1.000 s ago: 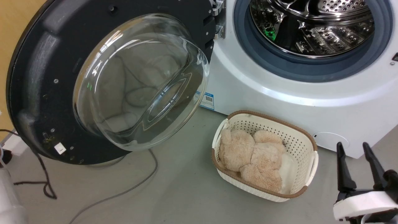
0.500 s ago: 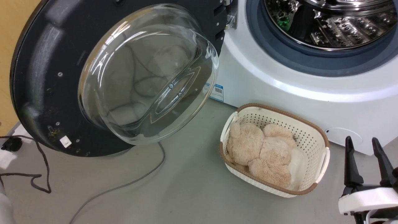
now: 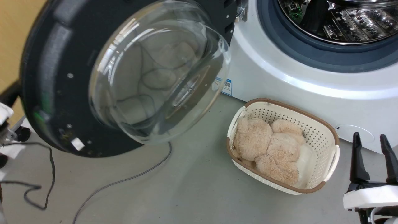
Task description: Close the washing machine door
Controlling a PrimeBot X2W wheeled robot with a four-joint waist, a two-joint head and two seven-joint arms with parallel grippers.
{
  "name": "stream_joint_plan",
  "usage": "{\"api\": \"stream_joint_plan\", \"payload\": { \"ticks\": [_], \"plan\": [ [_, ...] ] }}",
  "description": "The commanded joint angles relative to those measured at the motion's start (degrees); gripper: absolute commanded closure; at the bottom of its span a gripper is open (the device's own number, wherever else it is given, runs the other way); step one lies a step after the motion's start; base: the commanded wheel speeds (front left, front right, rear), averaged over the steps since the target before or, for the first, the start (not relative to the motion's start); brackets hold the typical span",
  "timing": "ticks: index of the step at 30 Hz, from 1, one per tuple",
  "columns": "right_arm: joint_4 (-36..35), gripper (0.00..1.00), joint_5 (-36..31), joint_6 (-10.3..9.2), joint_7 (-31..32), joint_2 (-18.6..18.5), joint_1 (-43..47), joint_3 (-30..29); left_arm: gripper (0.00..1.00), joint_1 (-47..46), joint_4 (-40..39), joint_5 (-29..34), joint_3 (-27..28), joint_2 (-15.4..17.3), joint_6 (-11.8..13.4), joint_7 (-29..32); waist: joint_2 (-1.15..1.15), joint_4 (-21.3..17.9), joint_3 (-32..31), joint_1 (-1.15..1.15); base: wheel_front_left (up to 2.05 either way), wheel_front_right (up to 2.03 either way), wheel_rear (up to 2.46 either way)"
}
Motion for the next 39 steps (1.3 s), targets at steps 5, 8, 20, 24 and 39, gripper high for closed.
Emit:
{"api": "stream_joint_plan", "payload": {
  "ticks": [5,8,20,24,39],
  "plan": [
    [0.72,0.0,0.85,0.04,-1.21,0.18,-0.62,-1.44,1.0,6.69,-7.74,-7.64,-6.45,2.86,-0.86,5.35,0.0,1.31,-0.1,0.0,0.0,0.0,0.0],
    [1.01,0.0,1.1,0.04,-1.57,0.19,-0.66,-1.9,1.0,10.23,-12.09,-9.98,-10.62,4.66,-1.05,7.22,0.0,2.17,-0.16,0.0,0.0,0.0,0.0],
    [1.27,0.0,1.36,0.05,-1.92,0.19,-0.03,-1.77,1.0,18.85,-30.84,-18.63,-25.28,5.96,-1.24,8.99,0.0,2.95,-1.45,0.0,0.0,0.0,0.0],
    [1.32,0.0,1.3,0.05,-1.92,0.19,-0.04,-1.52,1.0,20.03,-34.59,-20.29,-28.53,5.34,-1.24,8.61,0.0,2.11,-1.68,0.0,0.0,0.0,0.0],
    [0.4,0.0,0.91,0.05,-1.92,0.19,-1.5,-1.02,1.0,16.97,-41.6,-21.26,-46.38,-0.17,-1.24,2.02,0.0,-8.93,-0.85,0.0,0.0,0.0,0.0]
  ]
}}
